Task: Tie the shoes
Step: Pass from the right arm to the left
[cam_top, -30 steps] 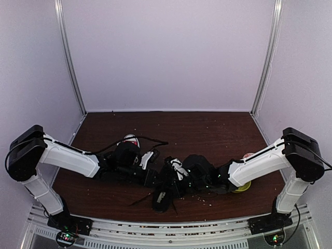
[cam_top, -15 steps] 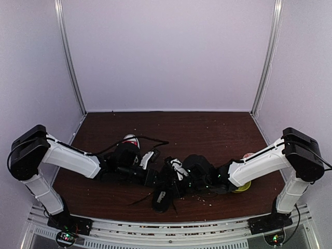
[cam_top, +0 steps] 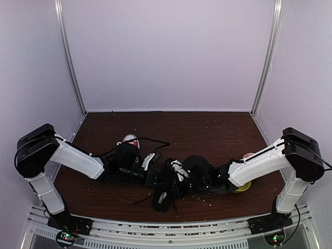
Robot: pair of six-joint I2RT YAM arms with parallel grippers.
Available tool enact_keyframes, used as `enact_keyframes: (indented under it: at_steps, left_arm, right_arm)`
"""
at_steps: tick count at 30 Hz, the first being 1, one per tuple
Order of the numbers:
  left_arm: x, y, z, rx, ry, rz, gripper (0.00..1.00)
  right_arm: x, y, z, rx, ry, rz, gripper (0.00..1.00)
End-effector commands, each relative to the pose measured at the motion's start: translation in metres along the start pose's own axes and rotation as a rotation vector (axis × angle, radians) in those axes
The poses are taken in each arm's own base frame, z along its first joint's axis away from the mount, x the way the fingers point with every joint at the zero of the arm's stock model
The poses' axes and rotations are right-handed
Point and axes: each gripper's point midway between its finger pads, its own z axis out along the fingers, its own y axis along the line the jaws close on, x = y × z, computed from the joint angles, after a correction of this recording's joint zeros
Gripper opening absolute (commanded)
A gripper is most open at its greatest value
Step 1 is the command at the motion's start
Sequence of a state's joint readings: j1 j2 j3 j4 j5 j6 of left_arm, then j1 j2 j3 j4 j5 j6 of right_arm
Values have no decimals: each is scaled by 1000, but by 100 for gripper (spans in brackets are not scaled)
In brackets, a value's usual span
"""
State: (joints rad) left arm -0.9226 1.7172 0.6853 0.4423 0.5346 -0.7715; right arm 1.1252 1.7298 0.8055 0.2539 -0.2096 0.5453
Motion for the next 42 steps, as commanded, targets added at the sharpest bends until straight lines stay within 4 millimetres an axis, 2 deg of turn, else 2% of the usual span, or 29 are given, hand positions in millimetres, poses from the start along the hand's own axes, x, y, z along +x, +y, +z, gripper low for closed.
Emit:
enact_keyframes:
  at_steps: [1,6,13,26,33,37,42]
  left_arm:
    - [15,-19,4,112,59,16,18]
    - [17,-15,3,89,58,10,0]
    - [6,-6,-4,10,-4,-2,0]
    - [-1,2,-20,-63,-73,-14,0]
    - [1,4,-25,-77,-89,-23,0]
    - [2,3,-26,-69,-89,-24,0]
    - [3,3,-25,-63,-83,-24,0]
  right_arm:
    - [-14,-1,-2,9,-43,-10,0]
    - [-16,-1,-4,13,-55,-10,0]
    - [-20,-5,-12,39,-79,-7,0]
    - [-24,-12,-41,71,-139,-22,34]
    - [-38,-3,-56,36,-192,-2,45]
    - [-48,7,-55,-5,-209,13,51]
    - [-60,19,-42,-44,-207,32,52]
